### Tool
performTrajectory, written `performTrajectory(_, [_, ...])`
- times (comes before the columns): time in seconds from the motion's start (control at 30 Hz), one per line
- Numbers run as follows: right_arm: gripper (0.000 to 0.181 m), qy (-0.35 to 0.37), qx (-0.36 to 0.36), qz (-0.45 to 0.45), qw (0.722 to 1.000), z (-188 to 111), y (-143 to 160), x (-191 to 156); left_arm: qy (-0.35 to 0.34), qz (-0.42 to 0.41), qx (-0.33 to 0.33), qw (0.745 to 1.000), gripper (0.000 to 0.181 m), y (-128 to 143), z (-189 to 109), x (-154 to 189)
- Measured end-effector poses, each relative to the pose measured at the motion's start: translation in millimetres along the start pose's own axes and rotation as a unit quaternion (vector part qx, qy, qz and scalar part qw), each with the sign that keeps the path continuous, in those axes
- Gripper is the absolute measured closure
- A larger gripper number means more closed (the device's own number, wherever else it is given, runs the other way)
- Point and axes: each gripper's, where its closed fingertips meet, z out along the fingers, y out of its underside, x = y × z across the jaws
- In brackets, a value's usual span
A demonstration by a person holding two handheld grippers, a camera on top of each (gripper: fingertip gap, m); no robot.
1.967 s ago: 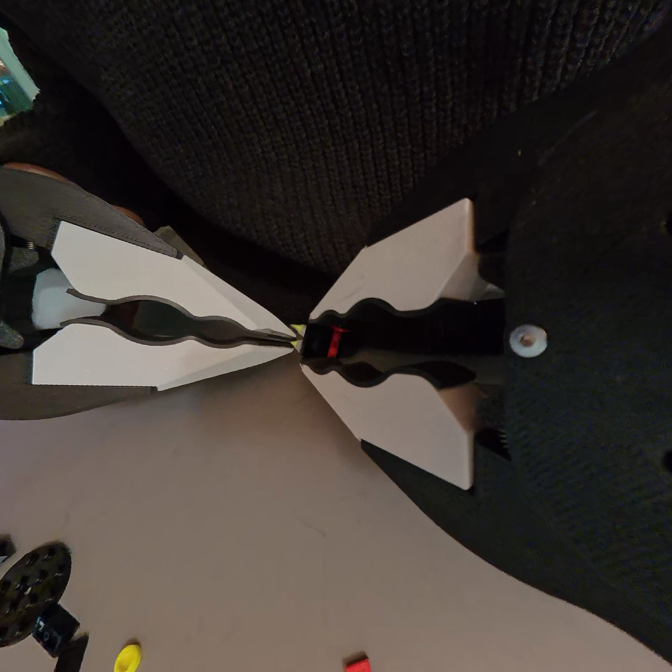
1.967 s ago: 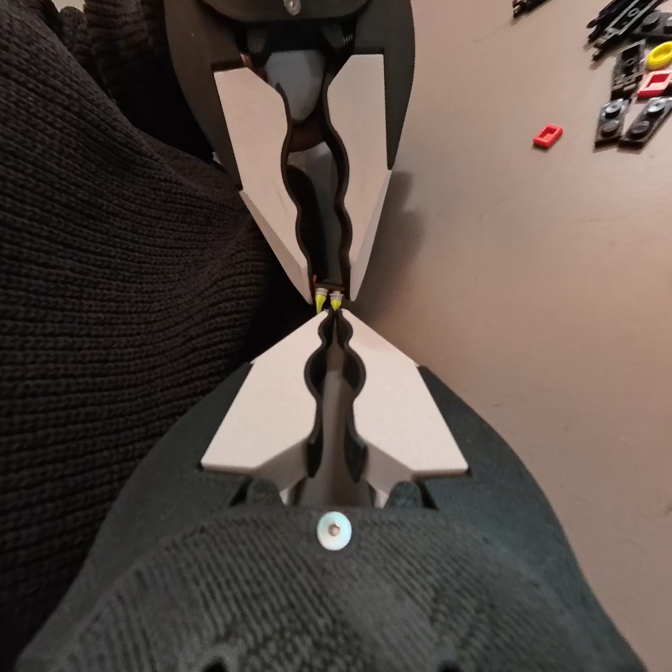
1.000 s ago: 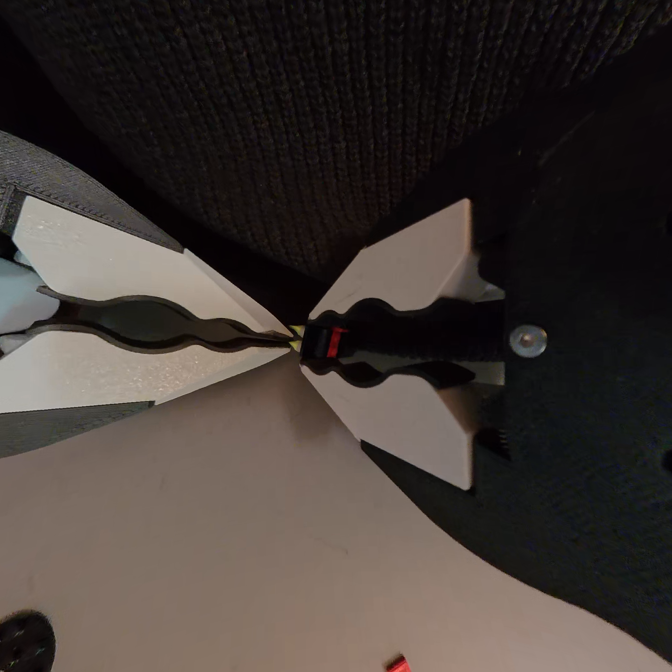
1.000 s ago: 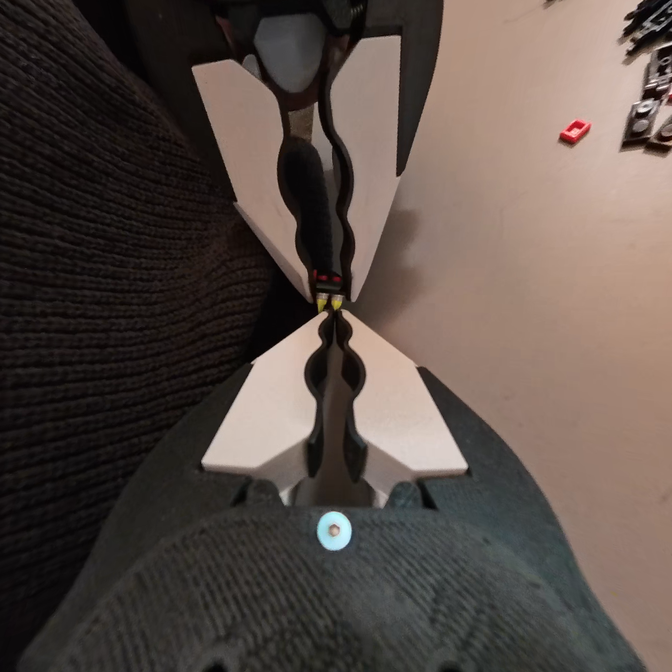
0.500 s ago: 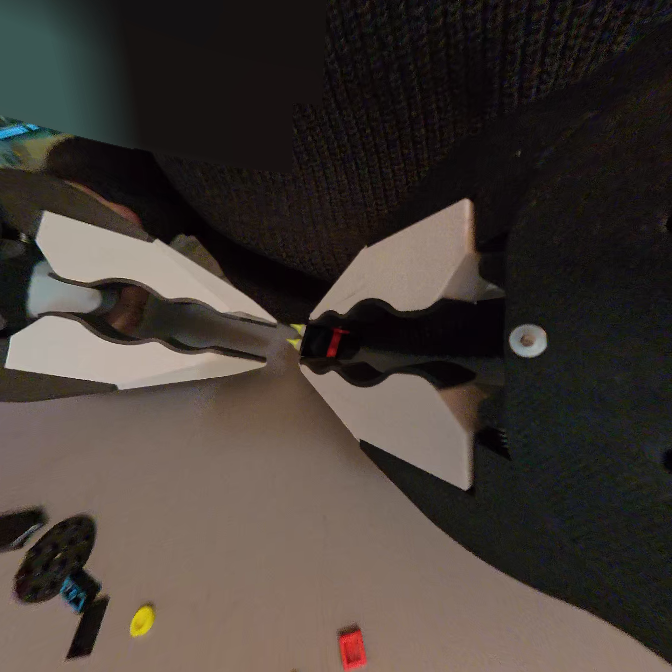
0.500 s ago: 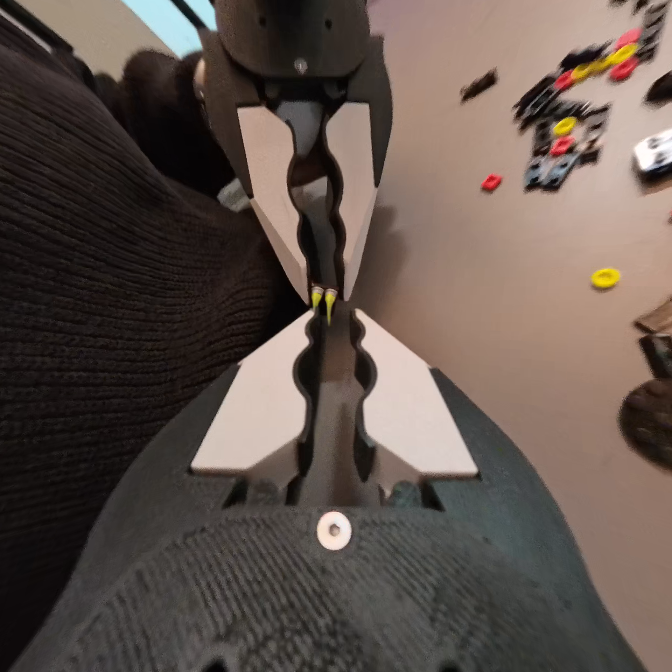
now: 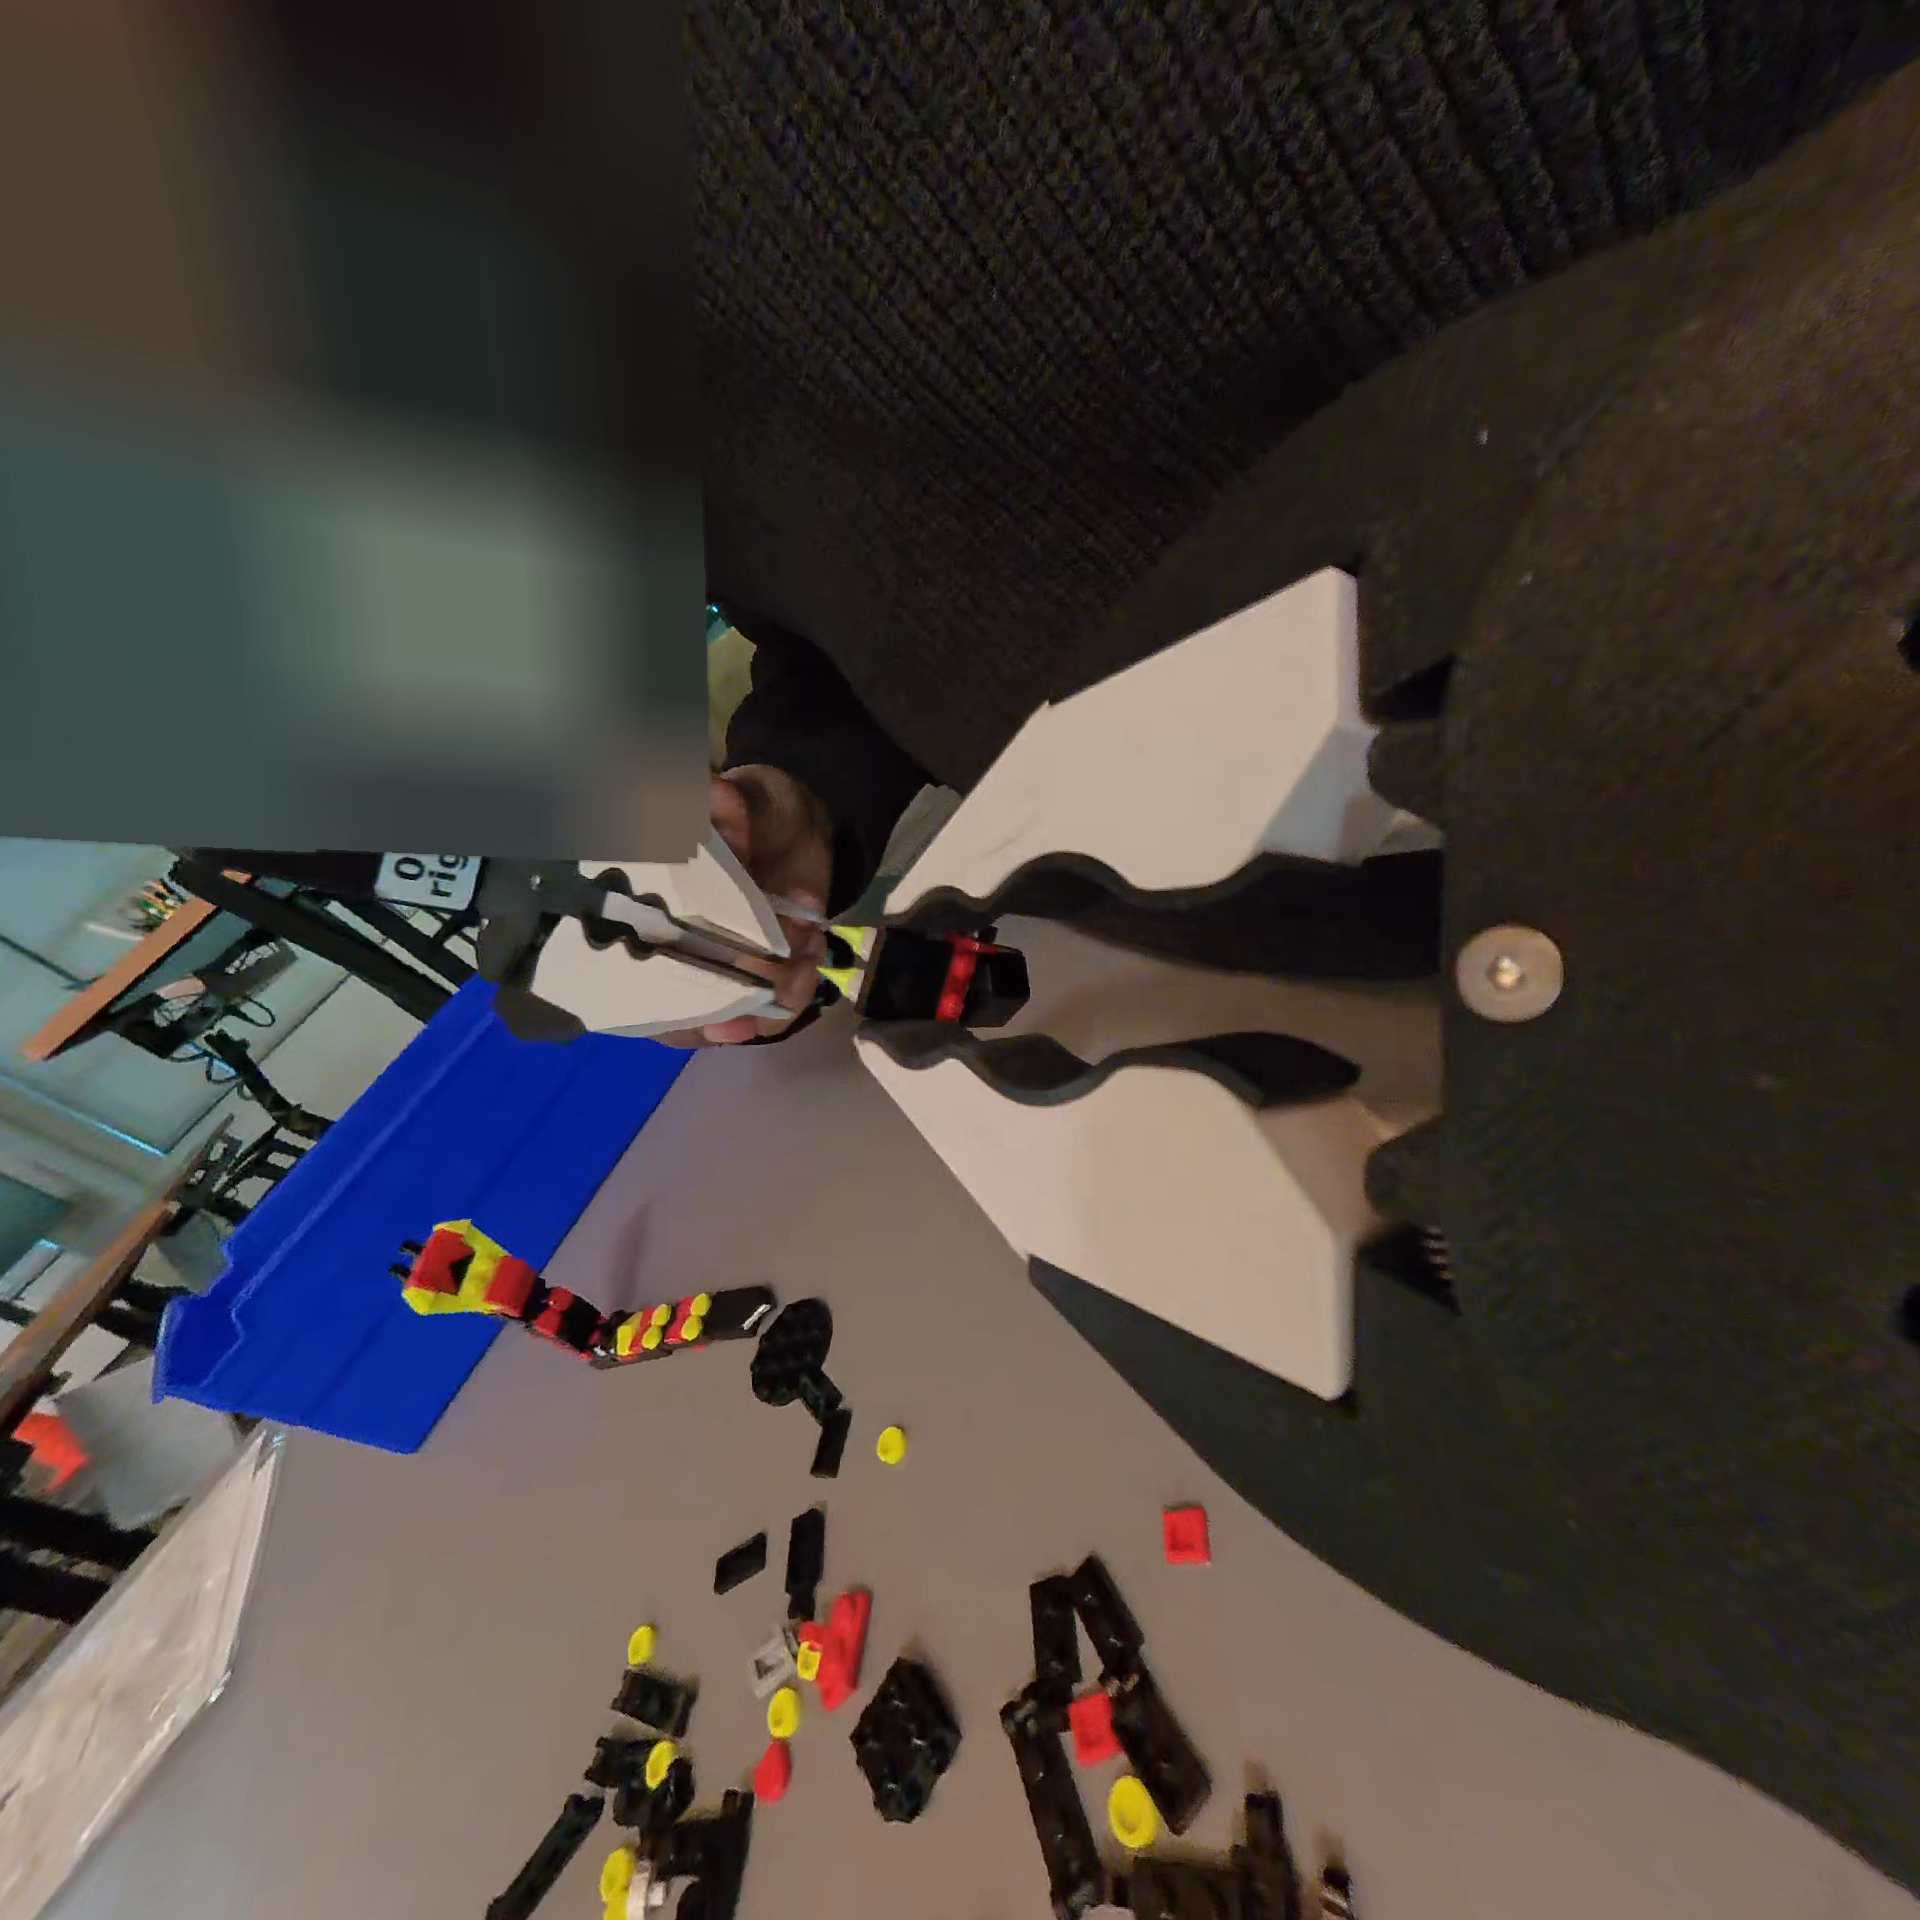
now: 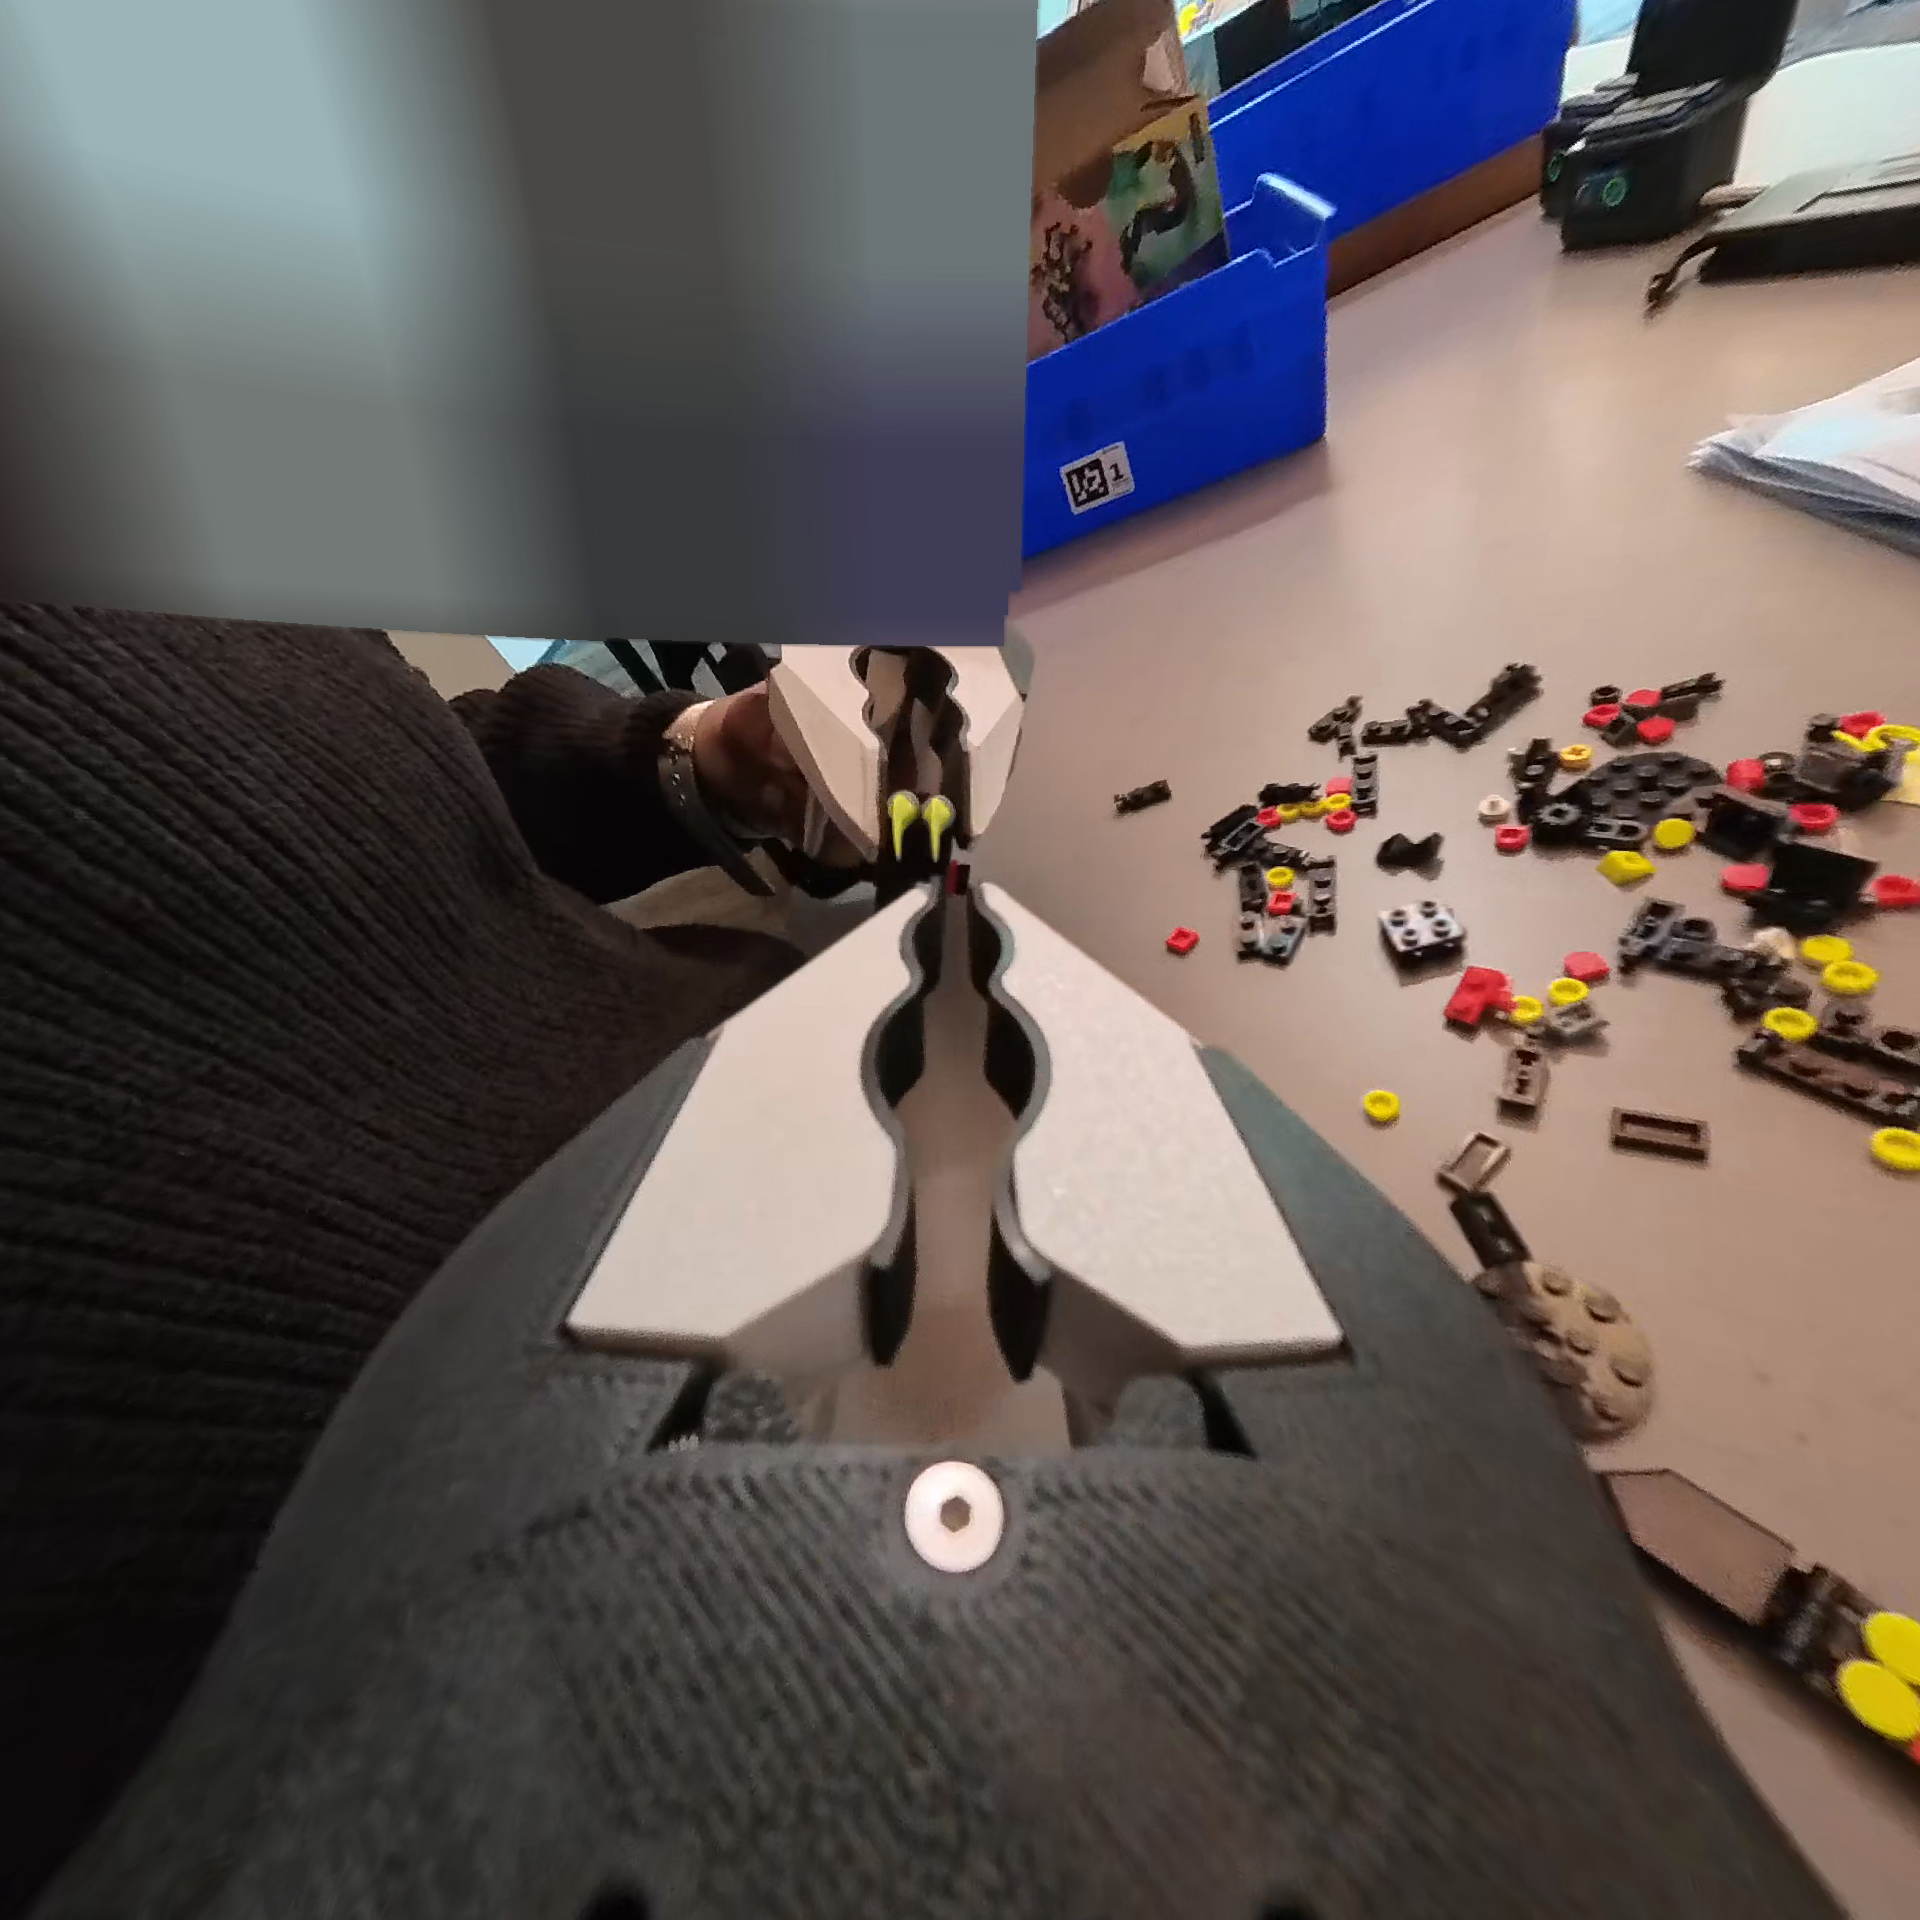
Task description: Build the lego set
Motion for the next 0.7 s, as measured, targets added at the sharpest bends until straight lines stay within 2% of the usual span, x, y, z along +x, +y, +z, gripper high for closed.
performTrajectory(0.23, [0.18, -0.005, -0.005, -0.018, 1.0, 6, 1, -11, 0.007, 0.018, -0.012, 1.0, 0.167, 3, 10, 7])
performTrajectory(0.7, [0.177, -0.014, -0.013, -0.011, 1.0, 7, 5, -12, 0.0, 0.04, -0.028, 0.999, 0.168, 7, 17, 11])
